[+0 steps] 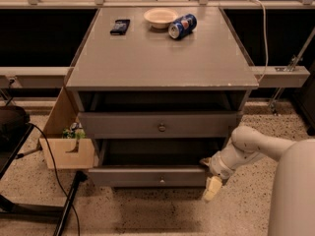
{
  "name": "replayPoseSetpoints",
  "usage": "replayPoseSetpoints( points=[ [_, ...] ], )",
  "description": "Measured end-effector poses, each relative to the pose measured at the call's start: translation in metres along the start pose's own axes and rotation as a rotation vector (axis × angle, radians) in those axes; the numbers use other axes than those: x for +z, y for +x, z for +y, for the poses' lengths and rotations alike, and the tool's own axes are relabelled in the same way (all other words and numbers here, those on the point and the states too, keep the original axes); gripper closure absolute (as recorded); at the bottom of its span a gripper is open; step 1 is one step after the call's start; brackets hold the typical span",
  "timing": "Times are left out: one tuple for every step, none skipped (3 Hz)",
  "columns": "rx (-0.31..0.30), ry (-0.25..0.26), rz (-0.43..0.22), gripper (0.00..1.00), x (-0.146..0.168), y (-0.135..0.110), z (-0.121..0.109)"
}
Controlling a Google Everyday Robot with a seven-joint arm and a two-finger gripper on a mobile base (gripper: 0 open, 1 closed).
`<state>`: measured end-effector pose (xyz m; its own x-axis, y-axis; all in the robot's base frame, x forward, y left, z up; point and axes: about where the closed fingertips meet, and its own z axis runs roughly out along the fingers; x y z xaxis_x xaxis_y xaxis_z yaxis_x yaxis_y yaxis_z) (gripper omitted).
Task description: Open middle drawer
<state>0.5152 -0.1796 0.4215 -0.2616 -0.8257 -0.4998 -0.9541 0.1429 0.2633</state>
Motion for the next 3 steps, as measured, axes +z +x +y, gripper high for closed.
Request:
replayPoseSetpoints(
  points=[
    [-0.019,0.009,-0.004,0.00,0.005,-0.001,-0.004],
    [-0.071,0.038,-0.027,0.00,0.009,-0.005,-0.015],
    [-0.092,0.040,-0.039,0.00,0.019,-0.004,-0.031]
  ],
)
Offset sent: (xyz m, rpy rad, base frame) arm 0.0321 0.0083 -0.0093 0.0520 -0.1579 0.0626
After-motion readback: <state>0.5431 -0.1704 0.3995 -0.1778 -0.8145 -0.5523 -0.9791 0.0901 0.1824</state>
